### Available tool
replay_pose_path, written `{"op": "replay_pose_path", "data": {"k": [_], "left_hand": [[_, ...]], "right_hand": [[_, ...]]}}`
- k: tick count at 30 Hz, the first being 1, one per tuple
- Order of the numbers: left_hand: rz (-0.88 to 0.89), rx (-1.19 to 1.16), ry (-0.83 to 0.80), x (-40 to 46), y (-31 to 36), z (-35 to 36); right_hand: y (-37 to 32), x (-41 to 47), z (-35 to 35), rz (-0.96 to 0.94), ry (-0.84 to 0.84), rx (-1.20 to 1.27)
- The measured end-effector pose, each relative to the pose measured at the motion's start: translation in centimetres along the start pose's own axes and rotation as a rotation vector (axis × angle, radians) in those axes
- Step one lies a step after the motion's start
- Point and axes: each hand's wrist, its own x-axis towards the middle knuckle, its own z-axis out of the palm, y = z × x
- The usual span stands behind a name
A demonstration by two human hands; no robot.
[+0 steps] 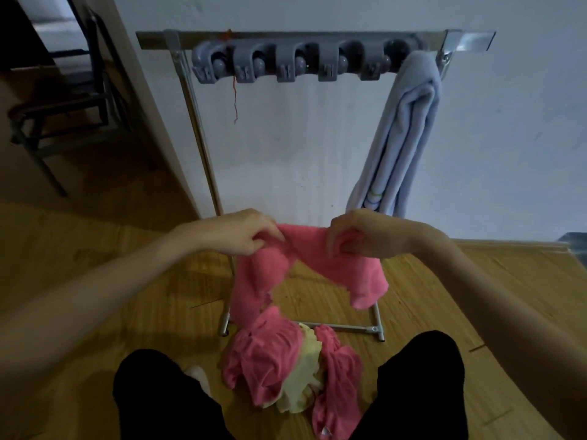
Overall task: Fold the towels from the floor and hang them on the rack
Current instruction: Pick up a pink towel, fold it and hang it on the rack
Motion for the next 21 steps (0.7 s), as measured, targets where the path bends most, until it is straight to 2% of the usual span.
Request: {"op": "replay_pose_path", "data": {"k": [3,8,13,16,21], "left_hand": [[-0.042,0.092,0.320,0.3,0.1,1.0],[-0.162,0.063,0.812,1.5,1.4,0.9],[-0.219,0.165,1.132,4.4,2.4,-1.5],[-0.203,0.197,1.209,6.5,2.8,-3.4],[-0.133,0.182,1.121,9.3,3.9,-6.8]], "right_hand": [[-0.2,0.7,-0.6,0.076,0.123,-0.188],[-1.1,1.6,-2.8,0.032,0.446,-0.296],[-1.7,2.4,-4.4,0.052,0.727,-0.391],[-2.2,2.4,-5.7,0.093,0.916,-0.383],[-2.1,2.8,-8.1,0.294,1.181,-0.406]]}}
